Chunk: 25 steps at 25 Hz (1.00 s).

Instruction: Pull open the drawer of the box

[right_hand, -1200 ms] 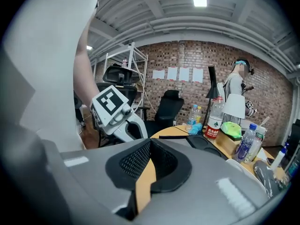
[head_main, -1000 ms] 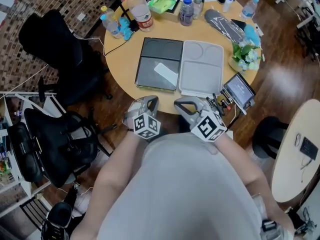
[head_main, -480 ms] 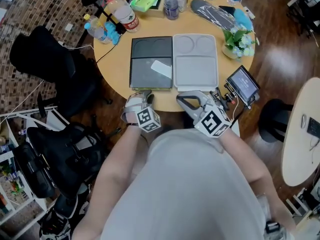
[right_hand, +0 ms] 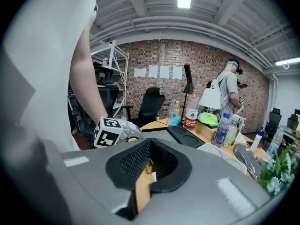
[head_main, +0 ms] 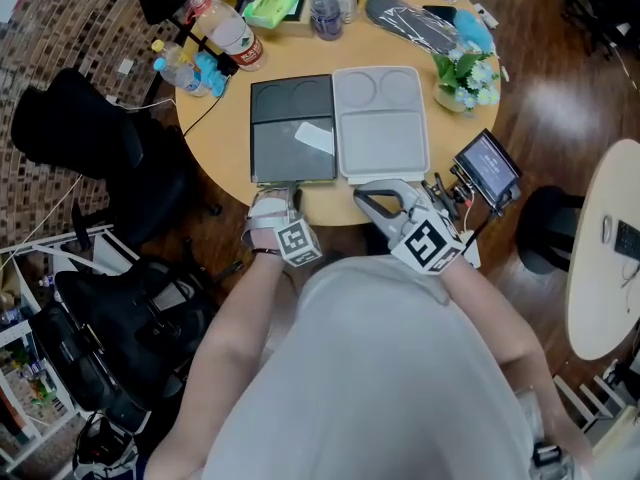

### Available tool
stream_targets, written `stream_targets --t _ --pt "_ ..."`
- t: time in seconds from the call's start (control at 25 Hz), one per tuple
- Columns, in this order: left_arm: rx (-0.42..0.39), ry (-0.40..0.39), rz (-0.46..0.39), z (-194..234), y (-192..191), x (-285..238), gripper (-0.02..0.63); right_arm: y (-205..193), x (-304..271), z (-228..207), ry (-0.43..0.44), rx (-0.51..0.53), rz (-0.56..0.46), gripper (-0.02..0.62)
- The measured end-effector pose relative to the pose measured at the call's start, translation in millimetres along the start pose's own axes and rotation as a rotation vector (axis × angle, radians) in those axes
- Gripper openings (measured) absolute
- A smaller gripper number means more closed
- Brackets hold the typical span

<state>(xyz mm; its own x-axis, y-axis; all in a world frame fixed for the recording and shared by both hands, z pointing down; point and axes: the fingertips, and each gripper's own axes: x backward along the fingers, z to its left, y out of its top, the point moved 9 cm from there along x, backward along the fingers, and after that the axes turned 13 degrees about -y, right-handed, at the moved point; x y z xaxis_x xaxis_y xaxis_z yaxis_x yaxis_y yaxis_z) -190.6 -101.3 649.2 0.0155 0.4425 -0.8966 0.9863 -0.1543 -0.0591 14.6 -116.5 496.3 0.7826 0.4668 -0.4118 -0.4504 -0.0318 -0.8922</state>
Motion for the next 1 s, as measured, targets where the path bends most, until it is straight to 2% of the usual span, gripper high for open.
stream_targets --t 0.12,0.2,0.28,0.6,1.0 --pt "-0.033 0.004 0.018 0 1 -2 0.101 -1 0 -1 -0.002 -0.006 0.001 0.003" --pt "-0.053 0.012 0.026 2 2 -3 0.052 -2 0 -2 0.002 -0.005 -0.001 0.003" --pt "-0.058 0.013 0.023 3 2 -3 0.051 -1 0 -2 0.008 -0.003 -0.005 0.003" --pt "-0.021 -0.039 0.024 -1 1 2 0.046 0 1 -4 0.04 0.005 -0.02 0.003" --pt "0.035 -0.061 0.049 -33 1 17 0.048 -4 -5 0 0.128 0.032 -0.087 0.003"
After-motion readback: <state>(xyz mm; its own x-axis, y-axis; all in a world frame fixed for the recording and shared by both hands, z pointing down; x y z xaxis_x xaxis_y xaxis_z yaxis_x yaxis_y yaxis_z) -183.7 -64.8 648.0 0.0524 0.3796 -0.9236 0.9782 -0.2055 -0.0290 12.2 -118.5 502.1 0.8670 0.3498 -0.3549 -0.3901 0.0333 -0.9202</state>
